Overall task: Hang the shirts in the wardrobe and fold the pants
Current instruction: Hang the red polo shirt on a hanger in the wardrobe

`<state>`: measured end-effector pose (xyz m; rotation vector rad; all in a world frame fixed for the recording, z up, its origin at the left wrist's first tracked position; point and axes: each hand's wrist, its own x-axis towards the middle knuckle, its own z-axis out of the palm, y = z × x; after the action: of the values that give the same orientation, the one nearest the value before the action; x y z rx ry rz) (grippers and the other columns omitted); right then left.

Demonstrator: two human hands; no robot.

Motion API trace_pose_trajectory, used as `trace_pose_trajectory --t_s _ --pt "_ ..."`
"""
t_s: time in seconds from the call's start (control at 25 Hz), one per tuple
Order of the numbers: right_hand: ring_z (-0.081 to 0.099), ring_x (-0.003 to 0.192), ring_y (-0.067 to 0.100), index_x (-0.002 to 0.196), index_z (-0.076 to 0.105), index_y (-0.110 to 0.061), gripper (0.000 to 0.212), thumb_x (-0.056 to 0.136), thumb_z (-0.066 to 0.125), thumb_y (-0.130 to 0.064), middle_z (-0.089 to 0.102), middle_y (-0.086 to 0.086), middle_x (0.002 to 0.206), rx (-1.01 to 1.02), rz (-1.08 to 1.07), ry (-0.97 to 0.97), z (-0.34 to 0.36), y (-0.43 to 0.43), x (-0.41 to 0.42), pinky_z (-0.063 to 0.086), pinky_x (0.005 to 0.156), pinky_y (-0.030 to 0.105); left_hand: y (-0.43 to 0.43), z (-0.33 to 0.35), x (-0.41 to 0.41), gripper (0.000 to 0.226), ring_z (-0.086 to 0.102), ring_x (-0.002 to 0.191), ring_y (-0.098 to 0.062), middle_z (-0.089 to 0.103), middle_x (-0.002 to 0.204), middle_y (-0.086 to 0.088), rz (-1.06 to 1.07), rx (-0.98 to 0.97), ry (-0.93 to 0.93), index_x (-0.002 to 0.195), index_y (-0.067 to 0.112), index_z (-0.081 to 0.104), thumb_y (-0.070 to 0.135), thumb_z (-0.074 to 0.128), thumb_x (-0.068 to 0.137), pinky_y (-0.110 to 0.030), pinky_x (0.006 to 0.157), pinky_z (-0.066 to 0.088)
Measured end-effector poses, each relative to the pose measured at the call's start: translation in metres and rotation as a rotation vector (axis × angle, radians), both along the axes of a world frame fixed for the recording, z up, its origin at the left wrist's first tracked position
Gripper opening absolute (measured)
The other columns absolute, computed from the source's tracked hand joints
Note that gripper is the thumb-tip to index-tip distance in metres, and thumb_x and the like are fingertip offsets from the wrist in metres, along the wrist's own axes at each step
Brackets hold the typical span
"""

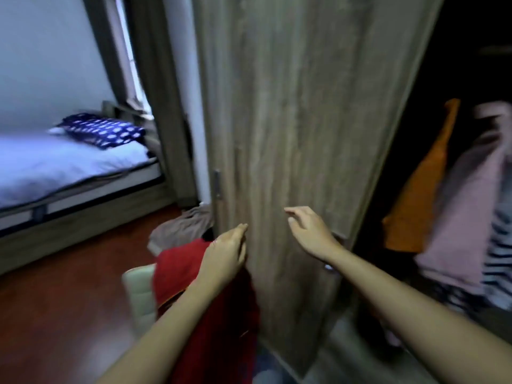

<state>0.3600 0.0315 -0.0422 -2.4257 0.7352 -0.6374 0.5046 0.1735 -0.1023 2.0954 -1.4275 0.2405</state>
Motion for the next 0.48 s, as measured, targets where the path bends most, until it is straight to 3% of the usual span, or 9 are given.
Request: trace_pose_trajectory --t_s 0.16,0.24,0.36,0.48 --pt "0.045 0.127 0.028 0.13 0.051 -0.004 0.037 0.094 0.048 -0.014 0.05 0.018 0.134 0.054 0.07 0.123 -0.051 0.044 0.062 0.025 0.106 0.025 0.071 -0.047 0.077 0.046 0.058 0.116 -0.038 0.057 0.127 -0.024 0.173 0.175 -0.036 0.123 -0.004 0.057 0.022 0.046 0.087 -0.045 0.093 0.048" --pt "0.044 0.128 0.029 0.131 0.051 -0.005 0.039 0.094 0.048 -0.017 0.049 0.018 0.134 0.103 0.089 0.181 -0.075 0.057 0.092 0.026 0.108 0.028 0.097 -0.066 0.108 0.056 0.044 0.13 -0.038 0.045 0.141 -0.023 0.268 0.234 -0.037 0.133 -0.002 0.047 0.034 0.037 0.091 -0.046 0.103 0.039" --pt "0.043 0.128 0.032 0.134 0.047 -0.005 0.044 0.092 0.051 -0.021 0.048 0.019 0.134 0.13 0.082 0.246 -0.104 0.063 0.124 0.029 0.111 0.033 0.117 -0.088 0.13 0.079 0.016 0.145 -0.025 0.021 0.156 -0.009 0.361 0.402 -0.021 0.148 0.009 0.023 0.059 0.011 0.087 -0.044 0.114 0.02" --pt "0.036 0.13 0.037 0.14 0.033 -0.004 0.058 0.091 0.054 -0.026 0.037 0.019 0.14 0.126 0.05 0.354 -0.131 0.068 0.149 0.027 0.112 0.039 0.124 -0.11 0.137 0.088 0.008 0.146 -0.022 0.015 0.158 -0.008 0.359 0.424 -0.023 0.15 0.01 0.013 0.06 -0.003 0.079 -0.043 0.116 0.01"
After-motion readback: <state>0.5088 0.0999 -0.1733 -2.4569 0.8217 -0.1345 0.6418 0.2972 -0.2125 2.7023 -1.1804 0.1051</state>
